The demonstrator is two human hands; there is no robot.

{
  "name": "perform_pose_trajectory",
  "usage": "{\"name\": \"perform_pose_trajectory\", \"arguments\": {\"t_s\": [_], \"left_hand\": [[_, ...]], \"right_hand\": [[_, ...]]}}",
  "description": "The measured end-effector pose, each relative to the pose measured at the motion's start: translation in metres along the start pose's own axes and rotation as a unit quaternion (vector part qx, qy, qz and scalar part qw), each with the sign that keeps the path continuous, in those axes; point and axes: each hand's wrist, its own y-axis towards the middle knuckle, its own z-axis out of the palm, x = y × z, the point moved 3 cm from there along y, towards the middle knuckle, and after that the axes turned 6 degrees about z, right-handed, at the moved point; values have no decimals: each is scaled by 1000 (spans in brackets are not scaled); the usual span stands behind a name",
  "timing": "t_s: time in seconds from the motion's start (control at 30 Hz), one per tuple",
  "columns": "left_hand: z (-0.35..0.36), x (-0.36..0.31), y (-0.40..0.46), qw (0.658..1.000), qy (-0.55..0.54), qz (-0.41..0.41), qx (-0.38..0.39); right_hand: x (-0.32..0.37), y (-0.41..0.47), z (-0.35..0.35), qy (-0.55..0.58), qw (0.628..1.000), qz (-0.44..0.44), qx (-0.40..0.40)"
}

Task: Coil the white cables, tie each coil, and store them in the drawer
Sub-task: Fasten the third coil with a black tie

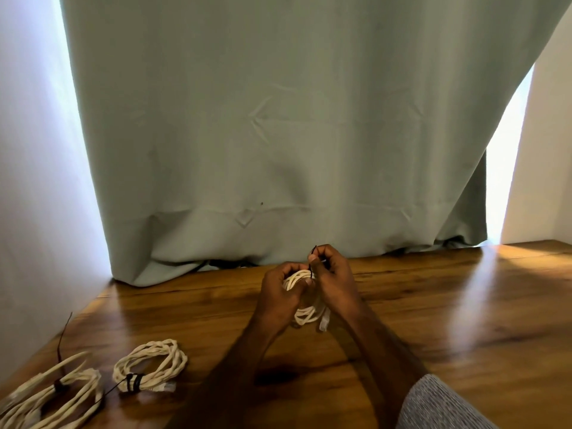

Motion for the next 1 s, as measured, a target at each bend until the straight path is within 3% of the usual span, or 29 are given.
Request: {"name": "perform_pose_trajectory", "arguments": {"t_s": [0.3, 0.47, 0.73, 1.0], "left_hand": [[-11, 12, -1, 993, -85, -82, 2], [-11, 14, -5, 986, -119, -113, 27], [-12, 13, -6, 983, -140, -115, 35], [-15, 20, -6, 984, -135, -110, 36]], "right_hand": [[13, -4, -7, 42, 996, -64, 52], [15, 0, -18, -81, 982, -144, 86], [15, 5, -29, -258, 920, -271, 118], [24, -1, -28, -287, 892, -311, 157]]}}
